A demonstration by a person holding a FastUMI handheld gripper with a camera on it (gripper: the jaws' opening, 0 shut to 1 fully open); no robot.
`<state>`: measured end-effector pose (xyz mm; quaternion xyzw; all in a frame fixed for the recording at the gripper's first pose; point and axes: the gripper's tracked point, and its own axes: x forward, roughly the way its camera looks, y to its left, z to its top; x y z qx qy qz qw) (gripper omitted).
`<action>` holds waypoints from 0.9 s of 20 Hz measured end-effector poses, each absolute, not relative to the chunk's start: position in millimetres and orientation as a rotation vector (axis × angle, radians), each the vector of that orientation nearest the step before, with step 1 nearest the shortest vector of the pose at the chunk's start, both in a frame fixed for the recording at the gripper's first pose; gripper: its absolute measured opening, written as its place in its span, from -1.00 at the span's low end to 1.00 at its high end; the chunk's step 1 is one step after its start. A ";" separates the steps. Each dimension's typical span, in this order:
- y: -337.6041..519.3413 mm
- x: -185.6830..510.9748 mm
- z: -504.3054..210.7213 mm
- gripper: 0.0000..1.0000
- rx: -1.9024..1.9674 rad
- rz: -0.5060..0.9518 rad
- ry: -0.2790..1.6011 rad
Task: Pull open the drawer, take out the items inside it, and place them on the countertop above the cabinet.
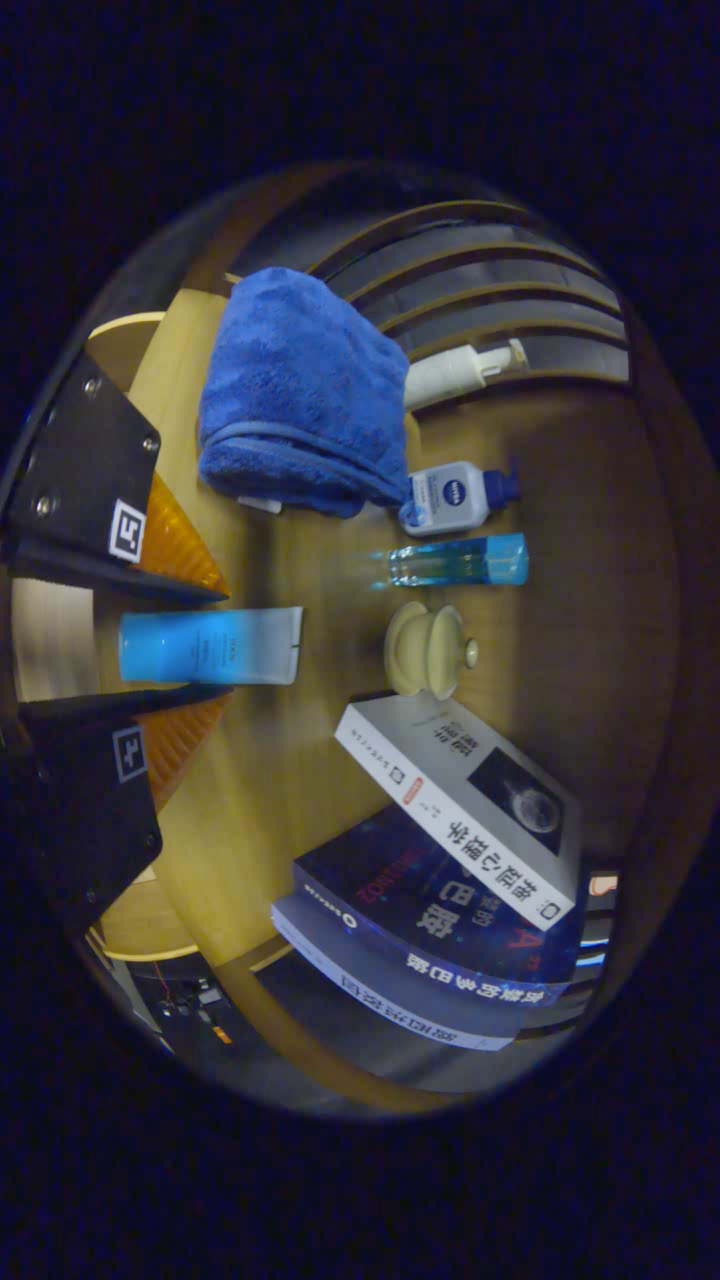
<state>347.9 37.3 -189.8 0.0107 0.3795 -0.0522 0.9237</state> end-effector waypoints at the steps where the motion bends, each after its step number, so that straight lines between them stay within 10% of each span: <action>1: 41.5 348.2 -178.9 0.01 0.038 -0.094 0.733; 3: 43.7 344.6 -154.9 0.50 0.061 -0.084 0.635; 18: 12.8 183.2 -65.7 0.54 0.097 -0.233 0.161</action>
